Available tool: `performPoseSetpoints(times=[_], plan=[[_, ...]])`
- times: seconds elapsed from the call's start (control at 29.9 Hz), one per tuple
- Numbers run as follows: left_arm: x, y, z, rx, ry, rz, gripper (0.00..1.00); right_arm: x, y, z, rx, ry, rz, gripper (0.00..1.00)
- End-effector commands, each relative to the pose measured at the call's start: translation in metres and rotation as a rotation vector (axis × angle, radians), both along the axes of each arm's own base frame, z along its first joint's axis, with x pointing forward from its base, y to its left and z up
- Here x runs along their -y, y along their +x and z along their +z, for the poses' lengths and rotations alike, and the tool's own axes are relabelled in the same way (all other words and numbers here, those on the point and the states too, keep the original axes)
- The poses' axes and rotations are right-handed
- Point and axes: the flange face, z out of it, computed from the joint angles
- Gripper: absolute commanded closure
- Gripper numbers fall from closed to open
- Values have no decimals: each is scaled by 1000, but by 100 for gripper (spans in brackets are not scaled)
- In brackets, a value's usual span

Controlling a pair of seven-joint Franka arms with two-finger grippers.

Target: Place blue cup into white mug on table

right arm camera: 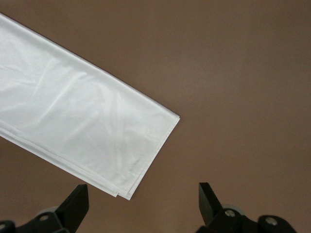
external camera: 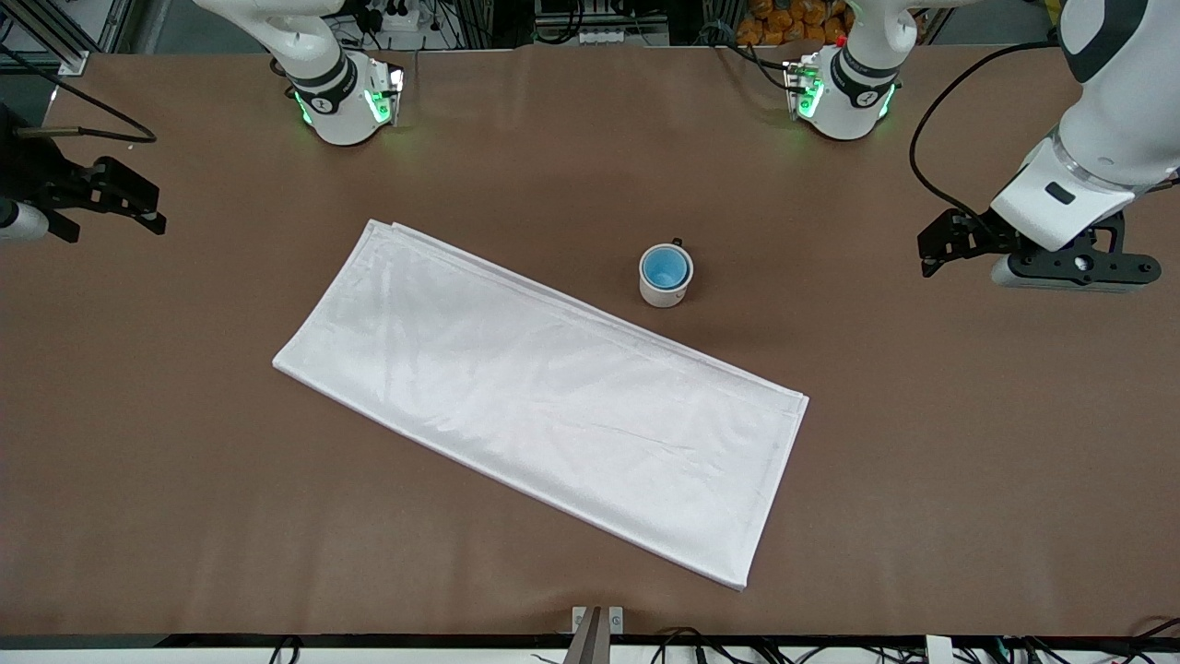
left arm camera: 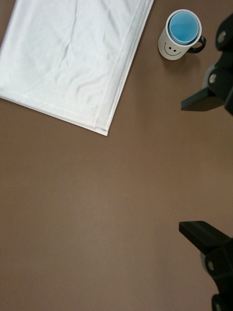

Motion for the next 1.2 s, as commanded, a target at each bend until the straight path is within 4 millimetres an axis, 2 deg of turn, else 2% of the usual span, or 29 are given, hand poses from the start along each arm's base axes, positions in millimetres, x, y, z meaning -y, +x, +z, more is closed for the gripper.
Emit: performPoseSetpoints(times=[0.0, 0.2, 0.53, 0.77, 1.17], plan=[[-3, 1, 14, 8, -13, -22, 0, 0, -7, 3, 9, -7, 6, 0], [-26, 6, 38, 49, -28, 23, 0, -1, -7, 2, 7, -6, 8, 0], [-48, 3, 59, 29, -28, 57, 0, -1, -6, 3, 12, -6, 8, 0], [-53, -2, 58, -14, -5, -37, 0, -1, -6, 4, 13, -5, 8, 0], [-59, -2, 57, -20, -1, -29, 0, -3, -7, 5, 13, 2, 10, 0]])
